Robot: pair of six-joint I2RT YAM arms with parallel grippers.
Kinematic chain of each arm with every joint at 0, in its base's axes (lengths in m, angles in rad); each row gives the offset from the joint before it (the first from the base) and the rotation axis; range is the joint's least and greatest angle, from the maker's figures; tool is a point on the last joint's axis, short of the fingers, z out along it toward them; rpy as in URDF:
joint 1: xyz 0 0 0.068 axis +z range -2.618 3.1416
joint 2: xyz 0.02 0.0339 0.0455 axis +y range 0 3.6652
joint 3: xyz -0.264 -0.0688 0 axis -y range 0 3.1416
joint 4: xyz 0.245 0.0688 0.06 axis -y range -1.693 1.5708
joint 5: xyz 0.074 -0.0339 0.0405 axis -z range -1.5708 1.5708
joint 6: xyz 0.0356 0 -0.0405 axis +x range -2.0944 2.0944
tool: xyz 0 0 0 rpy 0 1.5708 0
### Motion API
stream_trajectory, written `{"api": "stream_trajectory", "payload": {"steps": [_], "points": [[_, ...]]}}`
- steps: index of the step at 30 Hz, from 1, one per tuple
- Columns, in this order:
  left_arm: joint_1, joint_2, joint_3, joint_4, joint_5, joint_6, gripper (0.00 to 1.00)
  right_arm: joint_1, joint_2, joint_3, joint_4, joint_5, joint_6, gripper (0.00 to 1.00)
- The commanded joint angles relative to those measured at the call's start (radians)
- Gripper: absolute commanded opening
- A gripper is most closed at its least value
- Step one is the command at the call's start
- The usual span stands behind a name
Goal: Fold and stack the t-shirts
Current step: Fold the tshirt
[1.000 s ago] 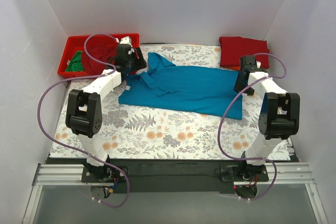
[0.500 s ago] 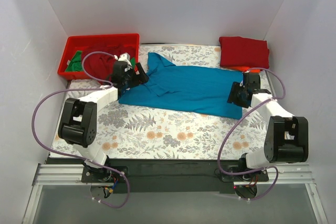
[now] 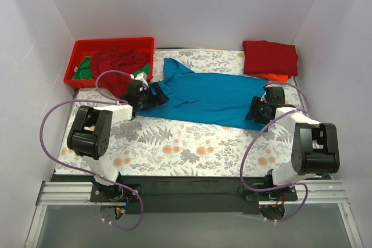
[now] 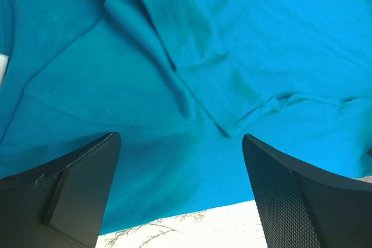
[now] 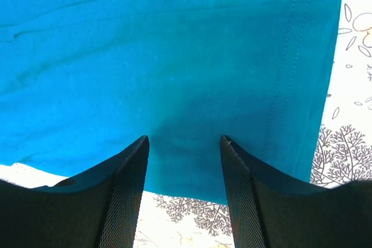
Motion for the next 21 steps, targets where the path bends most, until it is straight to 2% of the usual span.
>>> {"api": "stream_trajectory", "payload": {"steps": [1, 12, 21], "points": [[0.007, -0.002, -0.022, 0.024, -0.020, 0.021, 0.85, -0.002, 0.054, -0.019, 0.000, 0.048, 0.001, 0.59], [0.053, 0.030, -0.042, 0.006, -0.054, 0.054, 0.87, -0.004, 0.057, 0.008, -0.082, 0.254, 0.007, 0.60], [0.039, -0.023, -0.042, 0.012, -0.042, 0.065, 0.87, 0.007, 0.012, 0.037, -0.082, 0.162, -0.007, 0.57]]}}
